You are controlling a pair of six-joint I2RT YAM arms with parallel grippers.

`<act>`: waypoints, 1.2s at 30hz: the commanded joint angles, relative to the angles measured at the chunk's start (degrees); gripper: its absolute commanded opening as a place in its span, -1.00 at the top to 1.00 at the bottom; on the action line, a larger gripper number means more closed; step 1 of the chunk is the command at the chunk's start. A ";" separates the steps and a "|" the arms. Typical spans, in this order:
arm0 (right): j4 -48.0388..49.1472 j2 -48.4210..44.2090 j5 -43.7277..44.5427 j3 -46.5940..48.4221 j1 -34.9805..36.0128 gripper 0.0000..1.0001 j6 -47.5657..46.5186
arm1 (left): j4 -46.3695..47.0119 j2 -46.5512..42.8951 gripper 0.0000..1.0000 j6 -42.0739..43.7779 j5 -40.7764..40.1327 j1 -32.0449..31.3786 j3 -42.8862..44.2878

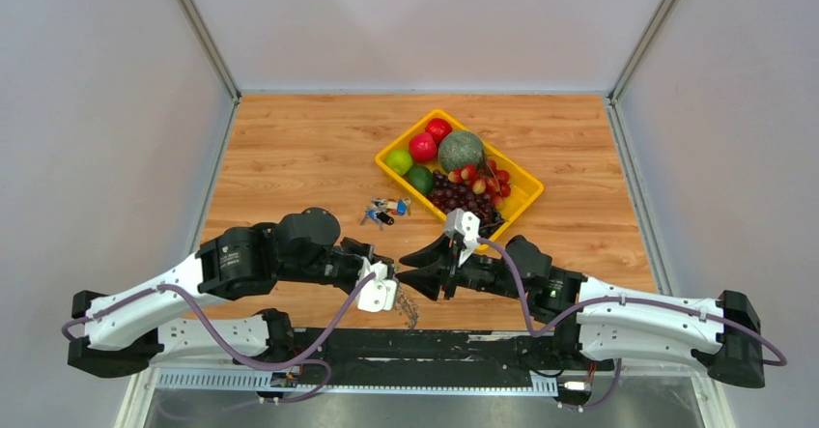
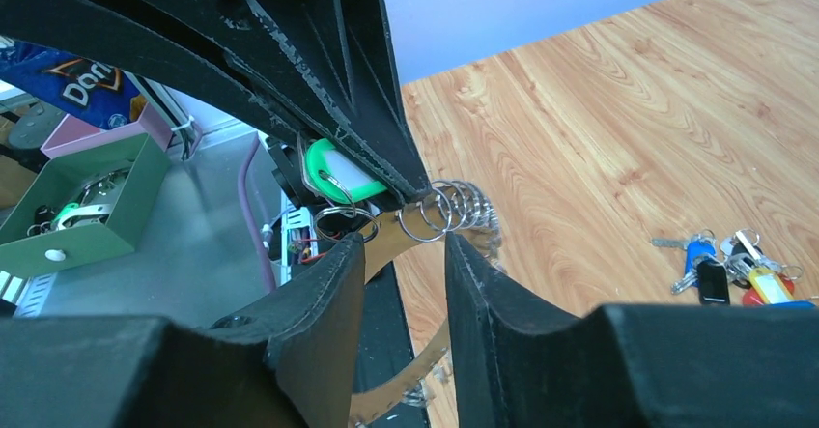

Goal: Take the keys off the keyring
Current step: Remove the key from the keyring.

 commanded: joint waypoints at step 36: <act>17.33 4.97 -1.94 -1.41 0.71 0.45 1.96 | 3.39 2.69 1.00 -4.46 -2.78 -0.26 3.19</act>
